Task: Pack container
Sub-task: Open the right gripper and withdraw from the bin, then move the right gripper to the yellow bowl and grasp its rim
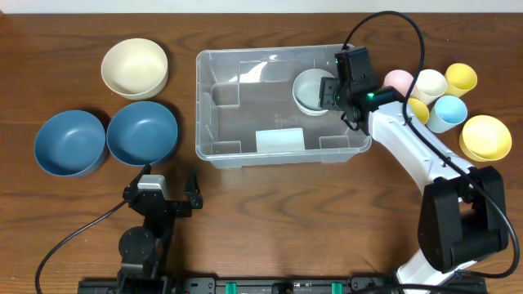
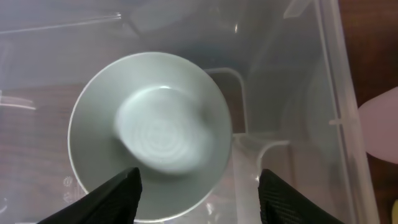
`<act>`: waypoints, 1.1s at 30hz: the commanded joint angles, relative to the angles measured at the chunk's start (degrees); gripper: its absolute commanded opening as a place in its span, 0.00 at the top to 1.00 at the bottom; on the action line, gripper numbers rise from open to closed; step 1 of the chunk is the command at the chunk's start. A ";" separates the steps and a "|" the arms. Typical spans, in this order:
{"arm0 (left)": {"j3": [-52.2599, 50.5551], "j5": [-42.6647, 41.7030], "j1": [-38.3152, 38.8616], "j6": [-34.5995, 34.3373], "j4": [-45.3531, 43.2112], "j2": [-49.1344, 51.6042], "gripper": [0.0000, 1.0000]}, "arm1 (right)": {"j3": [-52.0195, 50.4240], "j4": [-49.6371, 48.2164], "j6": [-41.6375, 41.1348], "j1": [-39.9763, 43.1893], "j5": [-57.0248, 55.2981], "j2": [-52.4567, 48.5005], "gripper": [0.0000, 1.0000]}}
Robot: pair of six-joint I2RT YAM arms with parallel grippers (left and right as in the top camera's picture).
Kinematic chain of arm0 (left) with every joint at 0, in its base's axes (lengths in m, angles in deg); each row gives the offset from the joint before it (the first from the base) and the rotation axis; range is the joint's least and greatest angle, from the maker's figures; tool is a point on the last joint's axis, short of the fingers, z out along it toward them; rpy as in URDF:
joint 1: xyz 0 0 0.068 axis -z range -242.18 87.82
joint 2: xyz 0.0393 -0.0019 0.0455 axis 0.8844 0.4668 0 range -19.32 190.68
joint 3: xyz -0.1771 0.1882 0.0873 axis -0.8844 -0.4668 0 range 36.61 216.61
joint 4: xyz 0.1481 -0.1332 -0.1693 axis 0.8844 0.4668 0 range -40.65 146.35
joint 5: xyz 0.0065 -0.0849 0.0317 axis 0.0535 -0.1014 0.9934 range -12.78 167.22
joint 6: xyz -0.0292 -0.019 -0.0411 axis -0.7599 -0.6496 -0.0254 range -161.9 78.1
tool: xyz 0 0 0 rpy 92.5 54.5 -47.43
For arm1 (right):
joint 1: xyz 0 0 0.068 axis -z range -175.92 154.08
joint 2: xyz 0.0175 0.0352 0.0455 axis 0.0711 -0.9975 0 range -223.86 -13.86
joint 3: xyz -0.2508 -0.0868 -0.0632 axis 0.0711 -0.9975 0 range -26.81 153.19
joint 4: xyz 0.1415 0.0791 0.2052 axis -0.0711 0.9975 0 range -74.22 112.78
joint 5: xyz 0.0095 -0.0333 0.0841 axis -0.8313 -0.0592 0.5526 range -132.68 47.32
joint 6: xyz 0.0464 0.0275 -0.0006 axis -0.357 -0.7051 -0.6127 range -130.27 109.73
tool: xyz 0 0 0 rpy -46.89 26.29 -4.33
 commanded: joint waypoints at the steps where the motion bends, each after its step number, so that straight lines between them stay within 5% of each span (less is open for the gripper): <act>1: -1.01 1.14 -0.28 0.76 2.16 -0.26 0.02 | 4.39 2.49 1.25 -0.42 1.75 -0.22 0.39; 6: -1.01 1.14 -0.28 0.76 2.14 -0.26 0.02 | 14.21 13.99 2.05 -1.18 4.11 1.51 0.35; 11: -1.01 1.14 -0.28 0.76 2.16 -0.28 0.02 | 27.28 30.88 -0.90 -0.98 3.98 4.13 0.14; 15: -1.01 1.14 -0.28 0.76 2.16 -0.26 0.02 | 34.10 42.93 -4.94 2.84 3.98 7.23 0.12; 26: -1.01 1.14 -0.28 0.76 2.16 -0.26 0.02 | 35.30 63.06 -8.70 29.53 3.10 13.97 0.08; 33: -1.01 1.14 -0.28 0.79 2.14 -0.26 0.02 | 26.34 59.34 -9.64 45.42 1.62 13.94 0.09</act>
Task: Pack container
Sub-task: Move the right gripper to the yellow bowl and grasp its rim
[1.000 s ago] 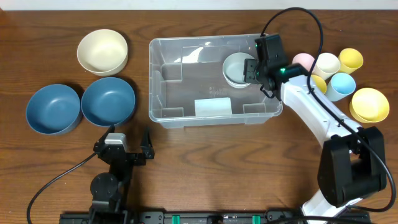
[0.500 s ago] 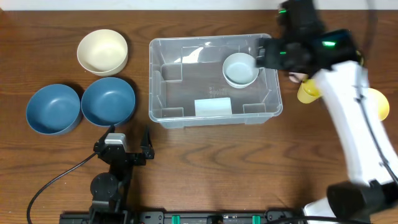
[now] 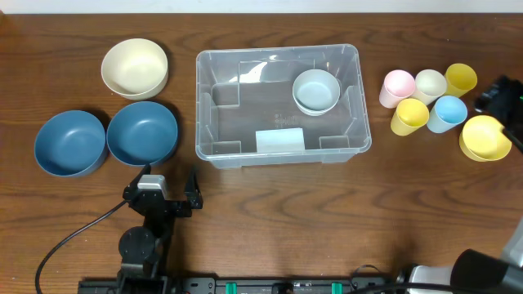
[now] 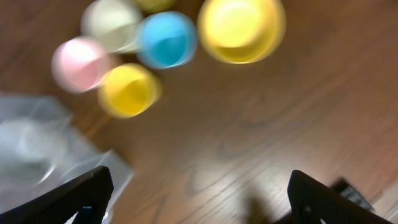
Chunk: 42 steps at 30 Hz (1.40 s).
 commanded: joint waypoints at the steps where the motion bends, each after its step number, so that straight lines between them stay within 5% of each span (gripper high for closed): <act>1: -1.01 1.14 -0.28 0.76 2.14 -0.26 0.02 | -5.81 -2.69 -1.60 5.68 -0.55 0.07 0.09; 15: -1.01 1.14 -0.28 0.76 2.12 -0.26 0.02 | -32.44 -33.77 -2.97 18.88 4.31 -3.80 0.01; 28: -1.01 1.14 -0.28 0.76 2.14 -0.26 0.02 | -34.93 -47.32 -2.95 18.71 6.01 -14.78 0.07; 31: -1.01 1.14 -0.28 0.76 2.14 -0.28 0.02 | -34.93 -48.50 -2.95 18.69 6.03 -17.70 0.21; 40: -1.01 1.14 -0.28 0.76 2.14 -0.26 0.02 | -34.91 -48.70 -2.95 18.71 5.99 -20.90 0.96; 42: -1.01 1.14 -0.28 0.76 2.14 -0.26 0.02 | -34.91 -47.71 -2.97 18.75 5.99 -20.87 0.99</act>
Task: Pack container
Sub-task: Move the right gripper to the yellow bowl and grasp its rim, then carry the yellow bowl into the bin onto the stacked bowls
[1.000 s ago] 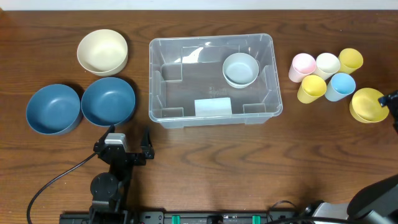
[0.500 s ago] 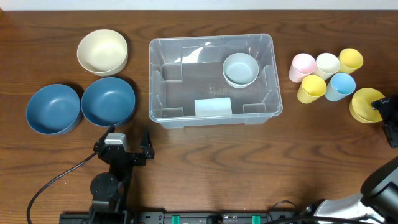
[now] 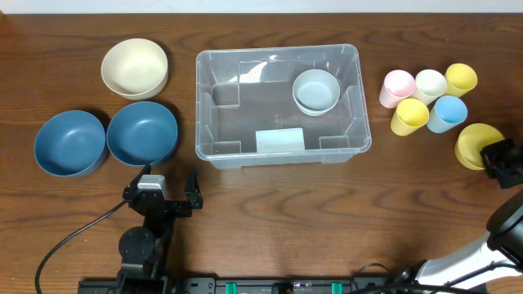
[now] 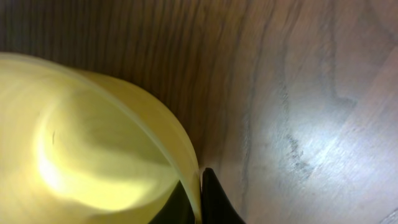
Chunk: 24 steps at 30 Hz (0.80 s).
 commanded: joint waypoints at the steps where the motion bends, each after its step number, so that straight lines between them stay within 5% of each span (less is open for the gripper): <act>1: -1.01 1.14 -0.28 0.76 2.12 -0.26 0.02 | -0.09 1.66 -0.02 0.17 -0.48 -0.20 0.99; 12: -1.01 1.14 -0.28 0.76 2.14 -0.26 0.02 | 0.13 9.77 3.10 -0.48 8.83 6.54 0.99; 19: -1.01 1.14 -0.28 0.76 2.14 -0.26 0.02 | 0.85 14.56 5.81 -4.20 12.26 26.08 0.99; 24: -1.01 1.14 -0.28 0.76 2.14 -0.26 0.02 | 0.87 13.57 5.64 -14.16 20.00 41.83 0.99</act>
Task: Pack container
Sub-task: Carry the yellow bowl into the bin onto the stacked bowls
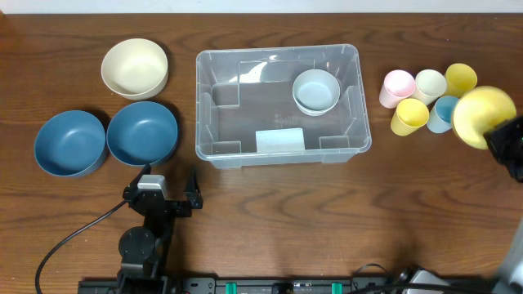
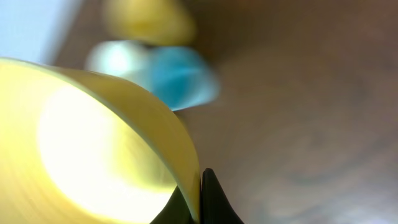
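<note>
A clear plastic container [image 1: 282, 147] stands mid-table with a pale grey bowl [image 1: 316, 90] inside at its right. My right gripper [image 1: 496, 139] is shut on the rim of a yellow bowl [image 1: 477, 115], held lifted and tilted at the far right; in the right wrist view the yellow bowl [image 2: 93, 137] fills the left and the gripper [image 2: 200, 199] pinches its rim. My left gripper [image 1: 163, 192] rests near the front edge, its fingers spread apart and empty.
Cups stand right of the container: pink [image 1: 398, 84], cream [image 1: 430, 83], yellow [image 1: 461, 77], another yellow [image 1: 408, 117], and blue [image 1: 442, 110] partly behind the lifted bowl. At left sit a cream bowl [image 1: 135, 68] and two blue bowls [image 1: 142, 132] [image 1: 70, 143].
The yellow bowl was on the table at the far right with my right gripper pinching its rim. It is now lifted, tilted and a little farther back, over the blue cup.
My right gripper was open over the grey bowl in the container. It was then out at the far right, open, above the cups. Later it was shut on the yellow bowl's rim on the table, and now holds that bowl raised.
</note>
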`<act>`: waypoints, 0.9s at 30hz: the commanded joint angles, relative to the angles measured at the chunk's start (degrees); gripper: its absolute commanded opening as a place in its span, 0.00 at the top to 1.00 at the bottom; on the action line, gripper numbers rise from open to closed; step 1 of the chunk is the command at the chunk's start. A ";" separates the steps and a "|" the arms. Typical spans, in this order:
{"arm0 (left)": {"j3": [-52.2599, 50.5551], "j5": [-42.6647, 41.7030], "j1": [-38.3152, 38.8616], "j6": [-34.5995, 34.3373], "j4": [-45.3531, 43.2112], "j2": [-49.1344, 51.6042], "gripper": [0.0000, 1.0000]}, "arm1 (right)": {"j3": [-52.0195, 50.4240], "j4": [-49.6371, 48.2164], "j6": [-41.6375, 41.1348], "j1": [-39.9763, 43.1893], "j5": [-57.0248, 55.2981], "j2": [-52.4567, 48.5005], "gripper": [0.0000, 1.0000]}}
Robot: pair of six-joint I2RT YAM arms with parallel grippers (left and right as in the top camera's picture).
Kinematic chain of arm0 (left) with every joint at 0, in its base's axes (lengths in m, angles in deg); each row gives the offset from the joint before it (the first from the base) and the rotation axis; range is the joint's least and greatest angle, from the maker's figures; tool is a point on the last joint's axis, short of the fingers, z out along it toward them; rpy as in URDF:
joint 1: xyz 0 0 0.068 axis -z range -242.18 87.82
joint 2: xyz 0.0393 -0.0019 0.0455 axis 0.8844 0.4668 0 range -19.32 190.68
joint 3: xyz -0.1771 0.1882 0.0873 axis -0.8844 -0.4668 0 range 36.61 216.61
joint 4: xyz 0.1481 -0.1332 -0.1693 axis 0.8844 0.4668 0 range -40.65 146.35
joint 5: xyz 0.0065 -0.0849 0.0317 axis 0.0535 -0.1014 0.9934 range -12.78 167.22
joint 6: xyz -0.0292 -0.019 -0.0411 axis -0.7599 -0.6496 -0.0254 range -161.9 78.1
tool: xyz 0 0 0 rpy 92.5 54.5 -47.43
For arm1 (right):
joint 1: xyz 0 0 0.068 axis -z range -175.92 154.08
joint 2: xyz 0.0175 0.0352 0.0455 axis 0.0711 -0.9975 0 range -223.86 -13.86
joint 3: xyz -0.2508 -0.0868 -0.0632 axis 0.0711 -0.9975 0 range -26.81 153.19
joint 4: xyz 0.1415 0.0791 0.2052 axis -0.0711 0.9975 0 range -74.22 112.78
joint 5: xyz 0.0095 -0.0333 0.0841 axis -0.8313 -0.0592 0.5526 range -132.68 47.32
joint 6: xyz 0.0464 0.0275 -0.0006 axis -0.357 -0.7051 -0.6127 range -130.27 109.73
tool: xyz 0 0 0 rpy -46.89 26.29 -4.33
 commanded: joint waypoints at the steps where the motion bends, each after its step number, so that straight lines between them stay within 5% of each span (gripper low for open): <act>1: -1.01 1.14 -0.28 0.76 2.14 -0.26 0.02 | 0.61 -0.46 0.66 -9.42 6.21 8.98 0.99; 7: -1.01 1.14 -0.28 0.76 2.14 -0.26 0.02 | 0.61 -5.09 -3.15 -34.77 -4.59 15.19 0.99; 13: -1.01 1.14 -0.28 0.76 2.14 -0.26 0.02 | 0.59 -12.68 -3.45 -54.51 -21.46 8.24 0.99; 27: -1.01 1.14 -0.28 0.76 2.14 -0.26 0.02 | 0.61 -30.40 -2.60 -56.48 -32.57 -18.62 0.99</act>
